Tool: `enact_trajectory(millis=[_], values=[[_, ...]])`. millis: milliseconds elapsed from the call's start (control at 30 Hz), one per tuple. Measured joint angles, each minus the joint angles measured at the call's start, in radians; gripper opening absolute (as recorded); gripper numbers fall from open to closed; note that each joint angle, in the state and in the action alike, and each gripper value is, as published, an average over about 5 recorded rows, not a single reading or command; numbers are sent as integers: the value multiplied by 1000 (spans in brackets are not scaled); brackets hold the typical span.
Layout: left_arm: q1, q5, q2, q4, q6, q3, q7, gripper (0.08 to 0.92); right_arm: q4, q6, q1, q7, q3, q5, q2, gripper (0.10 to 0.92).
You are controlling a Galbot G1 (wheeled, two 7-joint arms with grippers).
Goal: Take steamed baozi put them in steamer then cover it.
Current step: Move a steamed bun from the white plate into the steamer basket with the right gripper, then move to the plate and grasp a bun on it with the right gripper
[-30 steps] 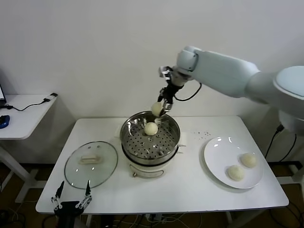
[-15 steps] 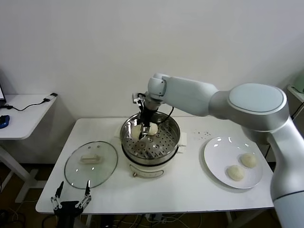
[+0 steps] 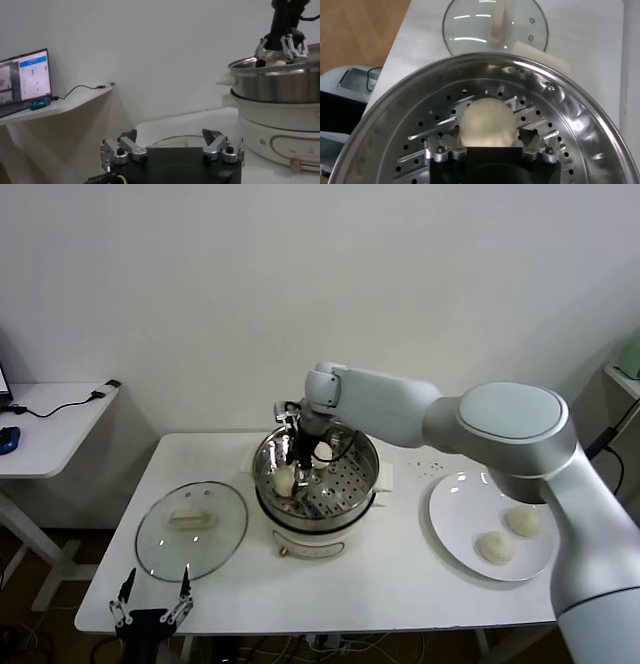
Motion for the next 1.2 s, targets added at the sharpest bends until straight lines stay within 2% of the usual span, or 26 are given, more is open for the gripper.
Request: enact_trajectory(millis=[300, 667, 933, 1200], values=[[-1, 11, 0, -8, 6, 6, 1, 823, 79, 6, 70, -27, 2, -1, -86, 823], [3, 26, -8, -24, 14, 20, 7, 823, 317, 35, 216, -62, -12, -45, -375, 823], [11, 41, -13, -28, 15, 25, 7, 823, 475, 57, 216, -74, 23, -166, -638, 823], [22, 46, -17, -37, 21, 19, 13, 823, 517, 84, 41, -89, 154, -357, -851, 823]])
